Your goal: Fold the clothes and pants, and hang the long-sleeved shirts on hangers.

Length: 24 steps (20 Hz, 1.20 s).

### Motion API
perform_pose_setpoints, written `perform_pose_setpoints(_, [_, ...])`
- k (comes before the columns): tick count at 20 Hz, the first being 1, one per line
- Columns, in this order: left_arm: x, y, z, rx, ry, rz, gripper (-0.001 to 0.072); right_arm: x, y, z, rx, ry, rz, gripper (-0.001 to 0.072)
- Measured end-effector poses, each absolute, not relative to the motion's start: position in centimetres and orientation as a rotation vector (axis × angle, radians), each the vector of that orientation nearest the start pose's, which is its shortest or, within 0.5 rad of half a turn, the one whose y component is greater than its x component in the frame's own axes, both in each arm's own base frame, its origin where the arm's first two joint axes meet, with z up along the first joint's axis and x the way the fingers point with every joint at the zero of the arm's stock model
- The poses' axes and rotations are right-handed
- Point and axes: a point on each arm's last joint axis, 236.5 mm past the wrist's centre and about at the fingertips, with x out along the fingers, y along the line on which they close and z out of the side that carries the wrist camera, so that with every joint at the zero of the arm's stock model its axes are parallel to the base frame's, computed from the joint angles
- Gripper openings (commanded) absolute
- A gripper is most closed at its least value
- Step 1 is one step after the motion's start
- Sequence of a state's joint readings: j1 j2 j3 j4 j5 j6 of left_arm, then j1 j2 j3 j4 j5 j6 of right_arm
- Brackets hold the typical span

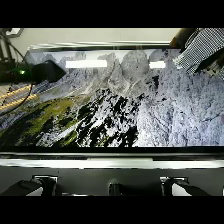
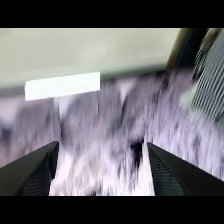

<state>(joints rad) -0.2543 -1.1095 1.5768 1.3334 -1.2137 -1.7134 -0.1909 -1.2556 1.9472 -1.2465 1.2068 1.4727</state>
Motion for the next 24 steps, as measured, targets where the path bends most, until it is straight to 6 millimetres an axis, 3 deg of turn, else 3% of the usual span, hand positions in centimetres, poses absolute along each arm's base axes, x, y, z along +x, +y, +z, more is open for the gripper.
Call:
perform_pose_setpoints(1, [37.9,-14.1,23.8,-0.167,0.803,-0.33,0.0603,44.2,0.4,31.2,0.099,0.608,0.143,0.054])
perform_pose_setpoints(4, [36.4,-10.0,20.7,-0.094,0.86,-0.207,0.0592,41.3,4.6,22.7,0.022,0.902,0.233,0.0531])
perform_pose_setpoints(5, [35.9,-8.8,19.5,-0.082,0.885,-0.173,0.046,40.1,5.6,20.6,0.002,0.971,0.256,0.0527])
perform_pose_setpoints(6, [35.5,-7.7,18.3,-0.074,0.908,-0.141,0.0261,38.8,6.6,18.6,-0.014,1.039,0.279,0.0401])
perform_pose_setpoints(7, [35.1,-6.9,17.2,-0.067,0.933,-0.119,0.0087,37.7,7.2,16.7,-0.021,1.099,0.292,0.0203])
perform_pose_setpoints(8, [34.7,-6.3,16.1,-0.06,0.957,-0.102,0.003,36.7,7.8,15.1,-0.027,1.15,0.301,0.0056])
perform_pose_setpoints(10, [34.3,-5.5,15.0,-0.035,0.977,-0.088,0.003,35.1,8.5,12.5,-0.032,1.231,0.312,0.005])
perform_pose_setpoints(14, [34.1,-4.7,14.0,0.017,0.986,-0.086,0.0031,33.5,8.9,10.0,-0.044,1.306,0.321,0.005])
perform_pose_setpoints(24, [34.2,-4.4,13.8,0.054,0.986,-0.092,0.0031,33.0,9.1,9.2,-0.042,1.327,0.321,0.005])
